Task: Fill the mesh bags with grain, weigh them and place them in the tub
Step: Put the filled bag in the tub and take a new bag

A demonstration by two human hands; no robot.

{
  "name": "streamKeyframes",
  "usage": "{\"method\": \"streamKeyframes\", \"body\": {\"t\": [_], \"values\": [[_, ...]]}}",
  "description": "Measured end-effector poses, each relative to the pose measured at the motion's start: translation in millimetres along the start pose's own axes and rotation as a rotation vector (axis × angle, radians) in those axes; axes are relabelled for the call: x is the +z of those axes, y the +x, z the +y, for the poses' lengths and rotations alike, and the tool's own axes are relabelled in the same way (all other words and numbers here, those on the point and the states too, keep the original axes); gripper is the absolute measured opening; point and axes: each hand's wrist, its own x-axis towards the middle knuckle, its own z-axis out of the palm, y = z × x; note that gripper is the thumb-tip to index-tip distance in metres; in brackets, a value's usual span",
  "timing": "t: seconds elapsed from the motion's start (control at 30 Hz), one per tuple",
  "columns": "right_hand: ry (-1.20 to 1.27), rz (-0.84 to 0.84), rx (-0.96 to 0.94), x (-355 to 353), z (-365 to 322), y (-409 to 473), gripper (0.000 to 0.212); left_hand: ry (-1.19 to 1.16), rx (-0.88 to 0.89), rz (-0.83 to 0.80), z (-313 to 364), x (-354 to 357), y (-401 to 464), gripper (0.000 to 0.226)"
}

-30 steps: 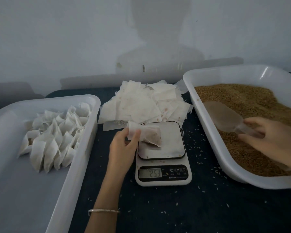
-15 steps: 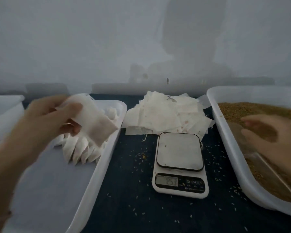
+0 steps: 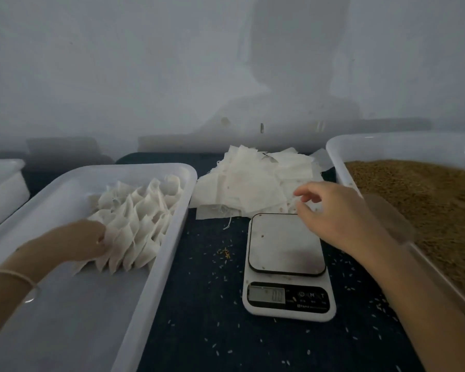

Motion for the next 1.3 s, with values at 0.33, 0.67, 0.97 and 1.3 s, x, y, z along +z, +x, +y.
{"method": "streamKeyframes", "body": {"t": [0.33, 0.67, 0.97, 1.3], "values": [[0.166, -0.078, 0.095, -4, 23, 2, 0.018, -0.202, 0.130, 0.189, 221, -67, 112, 0.027], [0.490, -0.008, 0.190, -5, 28, 1, 0.016, 0.094, 0.163, 0.139, 253, -26, 160, 0.035], [0.527, -0.022, 0.207, -7, 27, -1, 0.017, -0.040, 0.070, 0.152, 246, -41, 159, 0.025], [0.964, 0.111, 0.365, -11, 9, -24, 0.049, -1.619, 0.075, 0.456, 308, -64, 28, 0.042]]}}
